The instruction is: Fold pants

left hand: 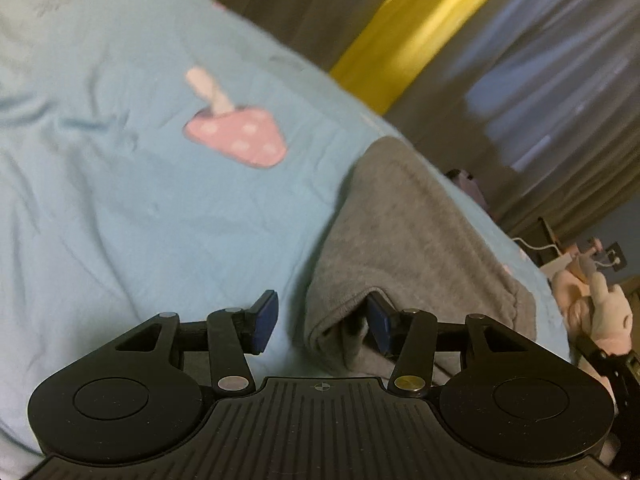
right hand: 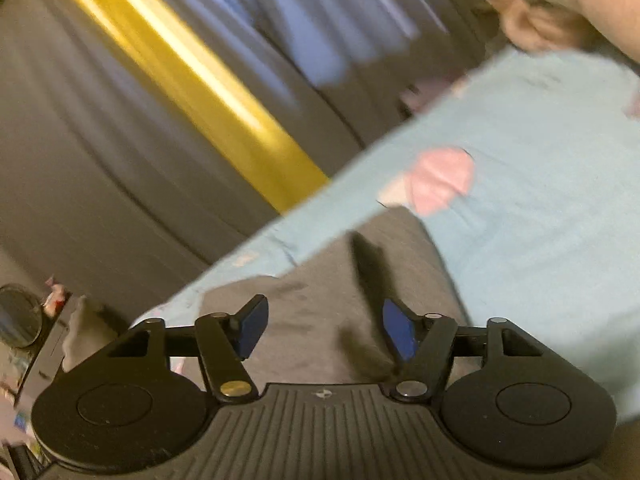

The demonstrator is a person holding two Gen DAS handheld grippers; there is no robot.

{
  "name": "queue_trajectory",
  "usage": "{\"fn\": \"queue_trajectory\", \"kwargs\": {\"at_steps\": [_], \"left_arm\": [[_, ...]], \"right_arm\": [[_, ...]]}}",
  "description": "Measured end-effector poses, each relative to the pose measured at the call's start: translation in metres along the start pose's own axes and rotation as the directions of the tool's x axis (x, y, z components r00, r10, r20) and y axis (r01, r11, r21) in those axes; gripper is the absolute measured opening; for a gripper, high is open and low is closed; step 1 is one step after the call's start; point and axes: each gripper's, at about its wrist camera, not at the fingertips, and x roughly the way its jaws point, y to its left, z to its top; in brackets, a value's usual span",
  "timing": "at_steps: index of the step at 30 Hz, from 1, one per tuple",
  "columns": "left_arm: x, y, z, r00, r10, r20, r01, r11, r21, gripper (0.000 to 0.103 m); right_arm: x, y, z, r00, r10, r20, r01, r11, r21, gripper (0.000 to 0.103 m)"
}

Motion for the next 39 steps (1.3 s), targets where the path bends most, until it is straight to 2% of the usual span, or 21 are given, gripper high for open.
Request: {"fn": "queue_trajectory", "kwargs": {"at_steps": [2,3,5,6,7,8,10,13,15,16,17,18,23,33,36,39], "left_arm": [[-0.01,-0.001,0.001,0.995,-0.068,0.066,0.068,0.998,0.004,0.061],[-0.017,-0.001,0.0,0.989,-0.094,0.11,0.094,0.996,0.006,0.066],[-0.021,-0.002,0.001,0.985,-0.083,0.153,0.085,0.996,-0.002,0.079],[-0.017,-0.001,0.002,0.989,-0.063,0.133,0.065,0.998,-0.01,0.081],[-0.009,-0.001,0.004,0.995,-0.041,0.093,0.043,0.999,-0.017,0.081],[-0.002,-0.001,0.006,0.998,-0.032,0.053,0.033,0.999,-0.025,0.081],[0.012,-0.003,0.009,1.0,-0.026,-0.01,0.026,0.999,-0.022,0.081],[0.027,-0.009,0.011,0.998,0.014,-0.067,-0.014,1.0,0.003,0.084],[0.039,-0.01,0.01,0.991,0.075,-0.11,-0.073,0.997,0.023,0.085],[0.045,-0.011,0.009,0.986,0.1,-0.133,-0.096,0.995,0.032,0.087],[0.049,-0.01,0.01,0.983,0.114,-0.145,-0.111,0.993,0.032,0.088],[0.052,-0.008,0.008,0.981,0.125,-0.146,-0.121,0.992,0.032,0.091],[0.055,-0.008,0.003,0.974,0.162,-0.156,-0.156,0.986,0.052,0.095],[0.051,-0.011,0.005,0.974,0.16,-0.163,-0.151,0.986,0.064,0.096],[0.051,-0.011,0.014,0.977,0.138,-0.164,-0.124,0.988,0.093,0.096],[0.053,-0.014,0.024,0.977,0.152,-0.151,-0.127,0.979,0.16,0.095]], "right_arm": [[0.01,0.008,-0.008,1.0,-0.008,-0.01,0.007,0.996,-0.09,0.05],[0.015,0.012,-0.014,0.999,-0.024,-0.033,0.019,0.992,-0.124,0.05],[0.034,0.012,-0.024,0.992,-0.093,-0.084,0.075,0.978,-0.195,0.05],[0.045,0.012,-0.025,0.986,-0.134,-0.1,0.109,0.968,-0.227,0.051],[0.052,0.01,-0.029,0.976,-0.186,-0.111,0.152,0.952,-0.264,0.058],[0.058,0.004,-0.029,0.968,-0.197,-0.154,0.154,0.956,-0.251,0.066],[0.055,-0.005,-0.023,0.969,-0.167,-0.179,0.141,0.979,-0.151,0.066],[0.048,-0.007,-0.016,0.975,-0.13,-0.179,0.11,0.987,-0.12,0.068],[0.046,-0.012,-0.015,0.977,-0.137,-0.164,0.118,0.985,-0.124,0.086],[0.046,-0.011,-0.015,0.972,-0.165,-0.165,0.144,0.981,-0.131,0.088],[0.052,-0.016,-0.015,0.966,-0.19,-0.176,0.166,0.976,-0.141,0.097],[0.058,-0.02,-0.017,0.96,-0.203,-0.194,0.178,0.974,-0.142,0.099],[0.062,-0.042,-0.014,0.958,-0.122,-0.259,0.123,0.992,-0.011,0.099],[0.085,-0.069,0.006,0.928,-0.026,-0.372,0.063,0.994,0.087,0.099],[0.086,-0.079,0.009,0.917,0.036,-0.397,0.031,0.986,0.161,0.099],[0.091,-0.103,0.015,0.923,0.103,-0.37,0.006,0.96,0.281,0.099]]}}
